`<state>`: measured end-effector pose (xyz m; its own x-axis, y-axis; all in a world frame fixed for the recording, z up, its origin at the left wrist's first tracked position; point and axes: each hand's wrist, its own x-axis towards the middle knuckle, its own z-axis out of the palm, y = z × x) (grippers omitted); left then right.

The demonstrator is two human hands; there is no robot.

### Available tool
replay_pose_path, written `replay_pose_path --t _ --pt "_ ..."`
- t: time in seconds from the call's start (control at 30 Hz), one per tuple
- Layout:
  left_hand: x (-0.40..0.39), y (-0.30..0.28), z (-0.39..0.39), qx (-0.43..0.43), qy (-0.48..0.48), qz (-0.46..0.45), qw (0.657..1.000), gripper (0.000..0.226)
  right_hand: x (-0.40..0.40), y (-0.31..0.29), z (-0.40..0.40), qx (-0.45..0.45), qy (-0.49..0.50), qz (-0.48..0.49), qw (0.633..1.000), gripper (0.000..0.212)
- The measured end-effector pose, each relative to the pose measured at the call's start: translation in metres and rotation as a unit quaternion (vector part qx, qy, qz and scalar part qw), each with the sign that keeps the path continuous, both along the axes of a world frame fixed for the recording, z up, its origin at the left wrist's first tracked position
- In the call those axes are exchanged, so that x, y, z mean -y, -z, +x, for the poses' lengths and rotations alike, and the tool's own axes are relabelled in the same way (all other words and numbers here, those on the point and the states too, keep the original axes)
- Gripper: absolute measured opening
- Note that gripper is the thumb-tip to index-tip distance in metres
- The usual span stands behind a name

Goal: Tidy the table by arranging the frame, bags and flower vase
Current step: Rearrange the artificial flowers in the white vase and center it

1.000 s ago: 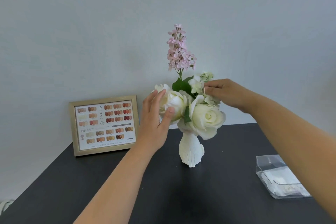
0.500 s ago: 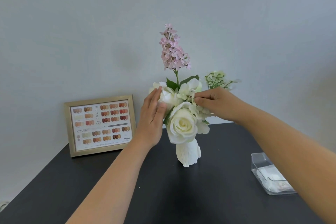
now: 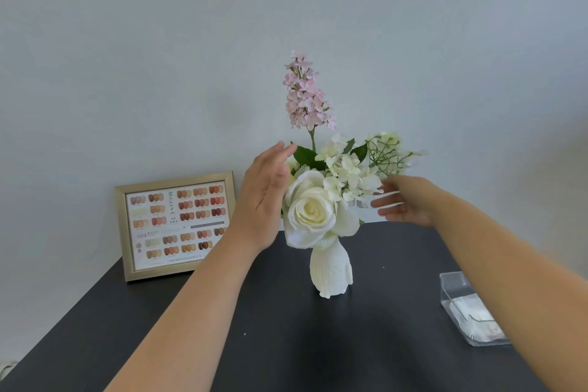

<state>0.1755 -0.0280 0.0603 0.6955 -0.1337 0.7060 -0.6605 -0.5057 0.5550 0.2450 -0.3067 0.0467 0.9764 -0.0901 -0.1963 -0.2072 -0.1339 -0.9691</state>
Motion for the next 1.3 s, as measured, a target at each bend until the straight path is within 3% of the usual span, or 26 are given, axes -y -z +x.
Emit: replay_pose_path --t 0.1,0.27,0.6,0.8,0.9,1.07,1.2,1.3 --pt "0.002 0.002 0.002 -0.015 -0.005 0.001 1.000 0.054 -0.009 0.019 0.012 -0.025 -0.020 0.073 0.997 0.033" --pt "0.000 0.006 0.002 -0.029 -0.009 0.002 1.000 0.056 -0.023 0.017 0.028 0.024 0.023 0.241 0.970 0.031" --pt "0.001 0.010 0.006 -0.030 -0.020 0.003 0.999 0.060 -0.017 0.000 0.030 0.127 0.042 0.330 0.934 0.026" --pt "0.004 0.013 0.007 -0.016 -0.032 0.005 0.999 0.062 -0.012 -0.015 0.019 0.248 0.081 0.408 0.875 0.015" --pt "0.005 0.015 0.008 -0.013 -0.036 0.004 0.999 0.062 -0.014 -0.023 0.004 0.307 0.051 0.372 0.875 0.009" --pt "0.006 0.015 0.009 -0.009 -0.035 0.002 0.999 0.061 -0.018 -0.037 -0.016 0.373 0.012 0.139 0.917 0.005" --pt "0.009 0.014 0.008 -0.004 -0.033 0.001 0.999 0.060 -0.020 -0.045 -0.014 0.327 0.014 -0.048 0.944 0.041" --pt "0.011 0.013 0.007 -0.003 -0.035 0.004 0.999 0.060 -0.021 -0.045 -0.011 0.280 -0.017 -0.125 0.952 0.049"
